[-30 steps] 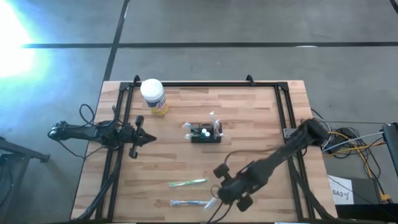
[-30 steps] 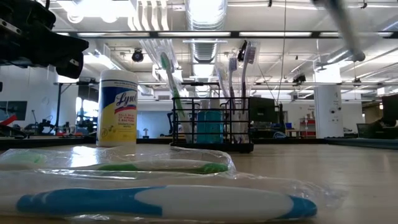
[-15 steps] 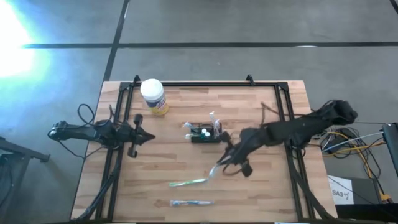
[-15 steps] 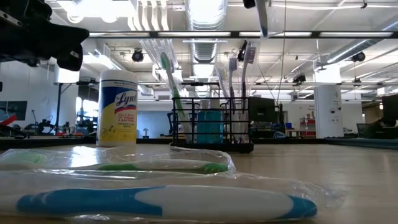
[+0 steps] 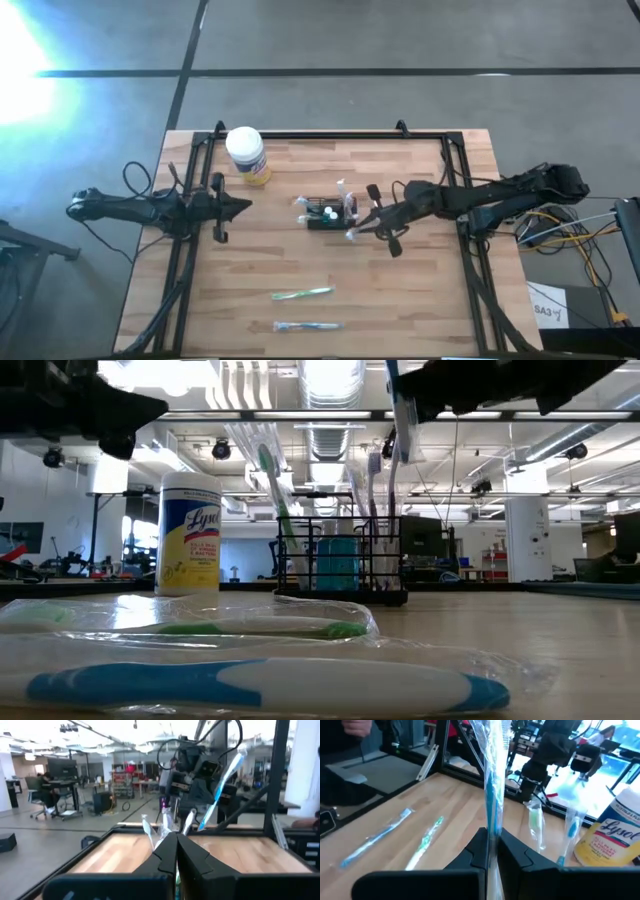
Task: Pick & Place toothbrushing station
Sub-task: Put the bottom blue toothbrush into the black wire organizer
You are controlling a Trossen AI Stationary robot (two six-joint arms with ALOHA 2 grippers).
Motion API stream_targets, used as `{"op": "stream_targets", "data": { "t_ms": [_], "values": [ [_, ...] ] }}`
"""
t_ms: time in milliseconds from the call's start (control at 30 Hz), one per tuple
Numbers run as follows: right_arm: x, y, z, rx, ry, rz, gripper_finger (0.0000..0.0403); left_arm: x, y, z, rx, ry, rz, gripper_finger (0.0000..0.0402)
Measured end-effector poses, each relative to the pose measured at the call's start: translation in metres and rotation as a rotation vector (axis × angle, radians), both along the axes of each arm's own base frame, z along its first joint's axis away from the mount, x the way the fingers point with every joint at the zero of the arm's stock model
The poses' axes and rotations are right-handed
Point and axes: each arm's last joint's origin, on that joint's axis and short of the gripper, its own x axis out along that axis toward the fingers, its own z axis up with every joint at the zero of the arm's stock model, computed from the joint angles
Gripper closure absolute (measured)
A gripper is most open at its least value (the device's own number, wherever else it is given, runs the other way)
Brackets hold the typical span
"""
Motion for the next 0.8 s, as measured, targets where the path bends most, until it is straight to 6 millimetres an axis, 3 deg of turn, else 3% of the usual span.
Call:
{"op": "stream_targets", "data": {
  "t_ms": [367,600,667,800],
  "values": [
    [-0.001,-0.015,-0.008,-0.025,-0.055,-0.053,0.0390,0.048,-0.005,0.045,0.081,0.037,0.050,0.0385],
    [-0.002,-0.019,-0.011,0.021,-0.074,-0.076,0.0390,0.092,-0.010,0.062,0.137,0.061,0.082,0.0331],
    [-0.003,-0.019,-0.010,0.047,-0.083,-0.083,0.0390,0.105,-0.012,0.076,0.135,0.015,0.089,0.0314],
    [-0.002,-0.019,-0.010,0.056,-0.093,-0.081,0.0390,0.133,-0.015,0.079,0.187,0.075,0.090,0.0286]
  ]
}}
